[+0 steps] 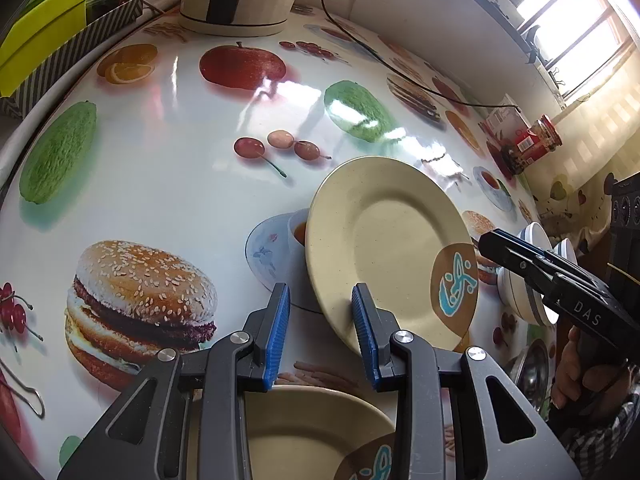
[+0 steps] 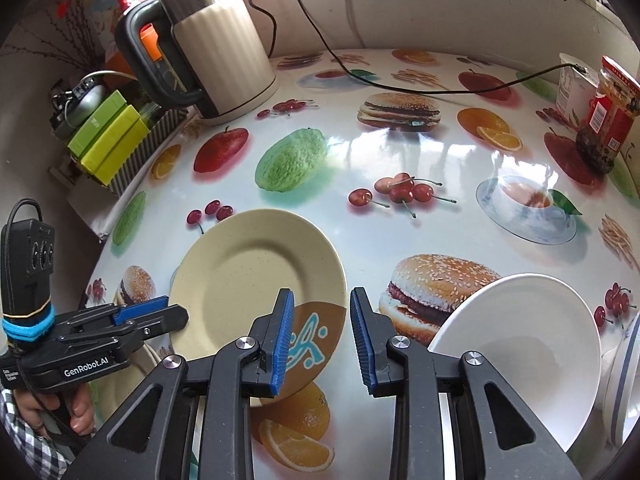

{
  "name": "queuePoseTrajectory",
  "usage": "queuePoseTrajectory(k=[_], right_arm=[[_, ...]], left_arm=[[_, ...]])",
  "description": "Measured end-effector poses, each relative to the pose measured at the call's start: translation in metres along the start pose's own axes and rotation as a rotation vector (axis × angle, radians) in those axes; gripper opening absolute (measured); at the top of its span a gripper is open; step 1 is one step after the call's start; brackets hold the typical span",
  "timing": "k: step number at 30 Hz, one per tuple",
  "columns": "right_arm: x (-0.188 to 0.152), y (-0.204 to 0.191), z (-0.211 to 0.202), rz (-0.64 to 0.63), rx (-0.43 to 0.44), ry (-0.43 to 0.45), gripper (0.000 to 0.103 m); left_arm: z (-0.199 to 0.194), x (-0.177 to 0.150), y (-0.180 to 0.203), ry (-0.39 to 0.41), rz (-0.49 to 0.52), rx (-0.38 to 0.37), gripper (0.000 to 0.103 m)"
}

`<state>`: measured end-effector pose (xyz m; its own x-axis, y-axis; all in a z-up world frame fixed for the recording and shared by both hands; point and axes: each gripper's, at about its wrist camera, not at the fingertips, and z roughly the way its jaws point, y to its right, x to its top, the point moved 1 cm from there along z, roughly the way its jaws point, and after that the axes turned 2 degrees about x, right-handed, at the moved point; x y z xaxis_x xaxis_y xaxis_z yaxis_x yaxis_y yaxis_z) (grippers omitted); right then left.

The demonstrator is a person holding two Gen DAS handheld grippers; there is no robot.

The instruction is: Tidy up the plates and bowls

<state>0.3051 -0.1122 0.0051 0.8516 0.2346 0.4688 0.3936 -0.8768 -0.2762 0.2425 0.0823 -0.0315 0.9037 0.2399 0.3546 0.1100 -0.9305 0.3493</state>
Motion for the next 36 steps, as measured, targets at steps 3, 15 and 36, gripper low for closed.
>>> queuePoseTrajectory(k=[3, 15, 36], right_arm=[[-0.002, 0.004, -0.002, -0.015, -0.054, -0.003, 0.028], [0.001, 0.002, -0.001, -0.010, -0.008, 0.001, 0.028], [0.002, 0.010, 0.028, 0.098, 0.044, -0.067, 0.028]], left_arm=[[0.000, 0.000, 0.001, -0.003, 0.003, 0.001, 0.033], [0.000, 0.001, 0.001, -0.001, 0.003, -0.004, 0.033], [0.002, 0.006, -0.005, 0.001, -0.034, -0.041, 0.020]])
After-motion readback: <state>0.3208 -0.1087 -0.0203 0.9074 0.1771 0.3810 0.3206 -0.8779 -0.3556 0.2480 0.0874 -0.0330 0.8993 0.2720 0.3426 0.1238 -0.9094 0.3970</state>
